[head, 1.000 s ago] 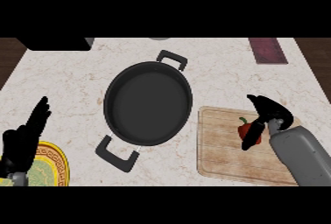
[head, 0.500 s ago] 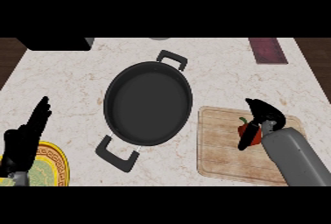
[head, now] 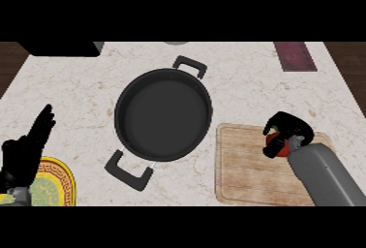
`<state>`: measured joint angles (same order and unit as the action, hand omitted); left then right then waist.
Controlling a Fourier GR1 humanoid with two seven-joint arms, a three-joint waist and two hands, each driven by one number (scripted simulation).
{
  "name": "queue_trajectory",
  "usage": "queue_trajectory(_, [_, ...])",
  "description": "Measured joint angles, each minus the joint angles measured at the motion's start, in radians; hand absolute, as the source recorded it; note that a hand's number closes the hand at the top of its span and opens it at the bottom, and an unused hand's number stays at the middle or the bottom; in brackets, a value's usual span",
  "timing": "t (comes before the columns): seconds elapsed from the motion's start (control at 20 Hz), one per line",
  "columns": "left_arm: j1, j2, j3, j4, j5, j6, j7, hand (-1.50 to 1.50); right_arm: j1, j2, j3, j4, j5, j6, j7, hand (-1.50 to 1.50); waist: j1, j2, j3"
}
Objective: Pick the bell pepper from the cutting board and place it in the pot
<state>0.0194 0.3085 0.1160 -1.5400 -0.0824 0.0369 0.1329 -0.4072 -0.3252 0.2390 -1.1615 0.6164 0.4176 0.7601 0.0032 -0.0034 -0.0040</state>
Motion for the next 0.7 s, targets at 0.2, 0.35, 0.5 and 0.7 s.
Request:
queue_trajectory(0.2, [0.023,-0.027,-0.003,-0.022,-0.029,0.002,-0.003,0.0,-0.01,0.015,-0.028,0.024,0.033,0.014,-0.034,1.5,0.001,0.001,0.002])
queue_trajectory(0.35, [0.034,-0.037,0.004,-0.03,-0.033,-0.004,-0.008,0.0,-0.008,0.053,-0.024,-0.006,0.051,0.019,-0.02,1.5,0.0,0.002,0.003])
queue_trajectory(0.5, [0.007,-0.031,-0.002,-0.021,-0.034,-0.015,-0.004,0.0,-0.046,0.189,0.107,-0.05,0.077,-0.033,0.036,1.5,0.027,0.004,0.003])
queue_trajectory(0.7, [-0.03,-0.042,-0.042,-0.013,-0.042,-0.034,-0.003,0.0,-0.131,0.272,0.296,-0.093,0.061,-0.102,0.092,1.5,0.103,0.01,0.003])
